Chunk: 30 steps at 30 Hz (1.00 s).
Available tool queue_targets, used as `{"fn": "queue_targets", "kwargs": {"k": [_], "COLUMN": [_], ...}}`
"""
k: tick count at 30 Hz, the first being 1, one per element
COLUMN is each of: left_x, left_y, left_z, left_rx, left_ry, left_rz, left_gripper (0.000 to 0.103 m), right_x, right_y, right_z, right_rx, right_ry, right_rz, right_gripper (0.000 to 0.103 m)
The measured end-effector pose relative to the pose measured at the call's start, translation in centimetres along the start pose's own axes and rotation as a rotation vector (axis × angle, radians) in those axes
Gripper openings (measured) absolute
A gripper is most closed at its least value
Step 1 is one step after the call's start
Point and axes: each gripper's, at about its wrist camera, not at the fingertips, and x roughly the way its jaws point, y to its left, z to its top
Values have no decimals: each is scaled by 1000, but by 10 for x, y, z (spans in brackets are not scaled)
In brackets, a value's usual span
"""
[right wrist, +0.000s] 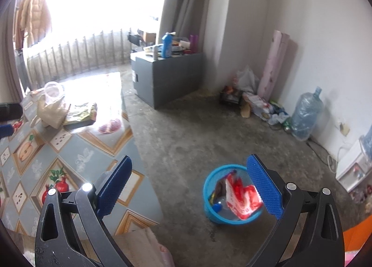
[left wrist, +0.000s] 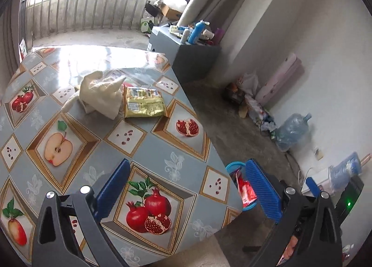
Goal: Collect trash
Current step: 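Move both open tools back toward the table, then grasp the yellow snack packet with the right gripper while the left gripper approaches the white gloves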
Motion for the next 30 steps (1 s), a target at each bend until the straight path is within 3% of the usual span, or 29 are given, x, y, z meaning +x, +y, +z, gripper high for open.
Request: {"fn": "queue_targets", "kwargs": {"k": [10,15,17,21,25,30], "left_x": [-23,-36,-38,-41,-37,-44], "left_y": [20,20,25,48,83,107], "left_z": [9,10,13,15,11,3], "left_rx": [-40,37,39,-64,-236,-299], "left_ry": [-140,-246,-249,-241,-207,-211], "left_rz": [-91,18,23,-38,-157,-154], "left_gripper": [97,97,97,97,97,97], "right_x": [-14,-20,-23,-24,-21,-13], "right_y": [17,26,27,38,49,58], "right_z": [5,12,15,22,26,34], "right_rx": [20,23,29,14,-16,-36], "right_ry": [-44,-82,-103,-116,-104,-97], "right_rz": [102,146,164,190,208,254], "right_gripper": [95,95,95,95,95,95]}}
